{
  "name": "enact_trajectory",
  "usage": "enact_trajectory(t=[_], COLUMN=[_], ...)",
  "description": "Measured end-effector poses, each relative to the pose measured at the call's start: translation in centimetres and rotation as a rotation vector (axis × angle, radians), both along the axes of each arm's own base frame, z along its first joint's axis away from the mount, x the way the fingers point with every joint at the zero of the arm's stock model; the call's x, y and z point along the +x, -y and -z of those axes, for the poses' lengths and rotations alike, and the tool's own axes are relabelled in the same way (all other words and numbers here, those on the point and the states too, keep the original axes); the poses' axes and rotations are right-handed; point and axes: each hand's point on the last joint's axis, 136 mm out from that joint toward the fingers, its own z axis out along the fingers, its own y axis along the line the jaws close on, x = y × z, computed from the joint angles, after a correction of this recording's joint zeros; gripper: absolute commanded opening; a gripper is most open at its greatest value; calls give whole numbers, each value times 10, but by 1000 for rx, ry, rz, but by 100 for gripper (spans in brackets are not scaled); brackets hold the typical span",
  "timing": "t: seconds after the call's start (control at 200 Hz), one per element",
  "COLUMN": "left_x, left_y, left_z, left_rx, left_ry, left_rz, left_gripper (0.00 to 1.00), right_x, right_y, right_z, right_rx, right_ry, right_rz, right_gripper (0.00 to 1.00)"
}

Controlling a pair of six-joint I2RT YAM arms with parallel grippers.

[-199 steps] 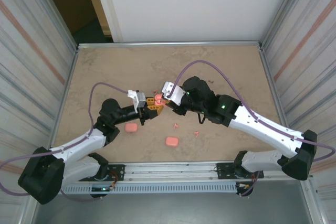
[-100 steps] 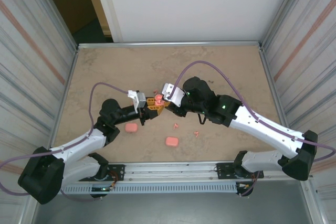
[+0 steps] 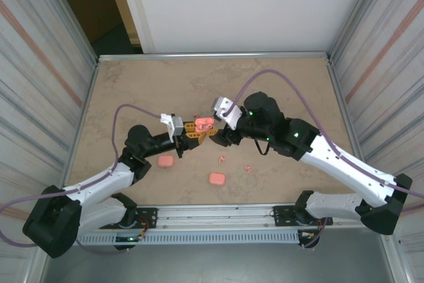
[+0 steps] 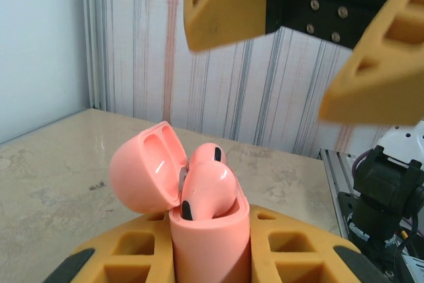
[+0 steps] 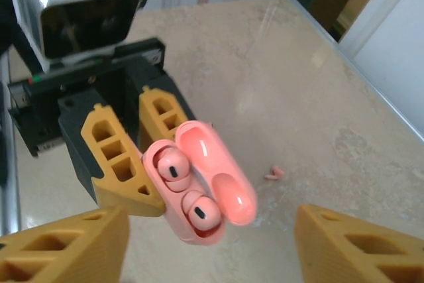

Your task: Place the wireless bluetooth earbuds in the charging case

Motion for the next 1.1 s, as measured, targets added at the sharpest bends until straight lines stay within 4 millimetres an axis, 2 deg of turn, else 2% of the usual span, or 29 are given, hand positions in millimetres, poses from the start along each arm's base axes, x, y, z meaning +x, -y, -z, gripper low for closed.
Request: enact_trajectory(t=[0.19,0.351,0.541,0.812,0.962,1.097], left_x=[3,5,9,25,26,27], left_y=[1,2,3,-4,-4,-4], left_z=[1,0,-2,-7,-13,-21], left_rx=[-5,-17,-43,-104,-131,-158], left_ry=[-8,-5,-16,-44,-40,-25], left_rz=[-7,-10,-7,-23,4,31], left_gripper=[0,0,0,0,0,0], right_x=[14,22,35,52,49,46], right_y=[26,45,58,77,75,71], right_z=[-28,-32,-17,-8,5,5], right_rx=[168,284,387,584,641,674], right_ry=[-56,-125,-274,-466,-562,-601], right_rz=[65,98,127,140,110,77], right_gripper=[90,100,99,99,99,99])
